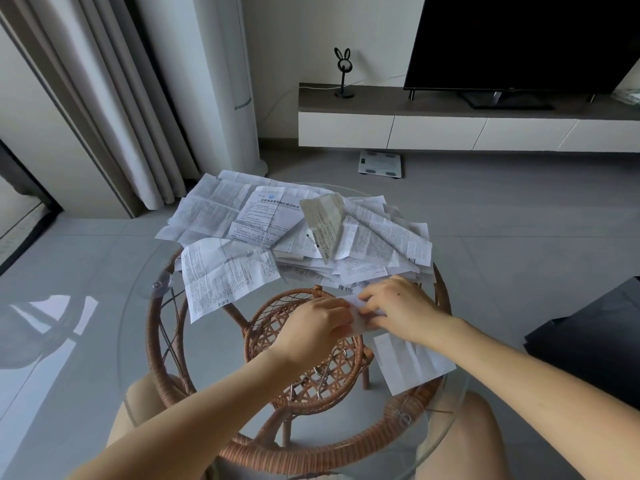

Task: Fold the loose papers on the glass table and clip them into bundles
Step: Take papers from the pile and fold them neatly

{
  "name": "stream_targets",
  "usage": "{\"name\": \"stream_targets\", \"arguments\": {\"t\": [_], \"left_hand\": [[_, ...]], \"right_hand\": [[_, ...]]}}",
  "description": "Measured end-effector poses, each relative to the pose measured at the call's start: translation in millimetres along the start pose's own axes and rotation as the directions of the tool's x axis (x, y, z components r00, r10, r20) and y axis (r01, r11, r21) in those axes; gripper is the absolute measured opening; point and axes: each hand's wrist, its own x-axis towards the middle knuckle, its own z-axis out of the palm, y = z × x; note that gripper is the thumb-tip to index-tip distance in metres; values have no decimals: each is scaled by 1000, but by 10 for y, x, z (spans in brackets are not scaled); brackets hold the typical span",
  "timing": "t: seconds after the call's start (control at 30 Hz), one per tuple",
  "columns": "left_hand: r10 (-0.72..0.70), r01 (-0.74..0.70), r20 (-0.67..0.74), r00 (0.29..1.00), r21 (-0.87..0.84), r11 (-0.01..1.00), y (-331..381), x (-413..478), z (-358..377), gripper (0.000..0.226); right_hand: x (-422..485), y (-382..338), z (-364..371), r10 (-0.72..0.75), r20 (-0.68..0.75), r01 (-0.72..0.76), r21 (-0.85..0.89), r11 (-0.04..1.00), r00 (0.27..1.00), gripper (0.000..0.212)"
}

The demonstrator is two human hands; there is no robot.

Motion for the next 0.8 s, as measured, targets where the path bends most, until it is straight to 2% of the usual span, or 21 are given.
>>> {"name": "stream_targets", "arguments": {"t": [0.1,0.17,0.3,0.37,0.47,0.53,0.6,0.7,0.8], "left_hand": [[69,-66,-34,997,63,996,-8,-38,-66,11],[89,-86,-41,995,83,993,-23,-53,-87,9],[38,-37,-2,999,137,990,-71,-51,-82,13],[37,-41,31,999,150,988,-92,-48,-66,16],[-46,34,87,995,129,991,-61,-62,-91,19],[-31,20,80,996,133,991,10,-92,-129,17],[-6,13,-46,999,143,990,65,-165,-186,11],[-100,180,-315,944,235,955,75,-358,-395,18],[-272,452,-410,871,450,770,-55,-498,-562,48]], "right_hand": [[-8,86,12,73,75,-79,81,994,995,21],[2,108,18,84,103,-91,65,994,991,18],[9,88,-8,95,122,-101,39,994,988,22],[-21,92,-35,102,144,-116,92,989,984,30],[-57,108,-61,90,201,-128,186,974,975,35],[-64,88,-84,106,210,-145,179,973,972,36],[-41,52,-122,114,230,-143,111,984,966,34],[-11,-17,-148,118,278,-100,-77,992,953,23],[9,-70,-136,150,257,-109,-166,980,955,28]]}}
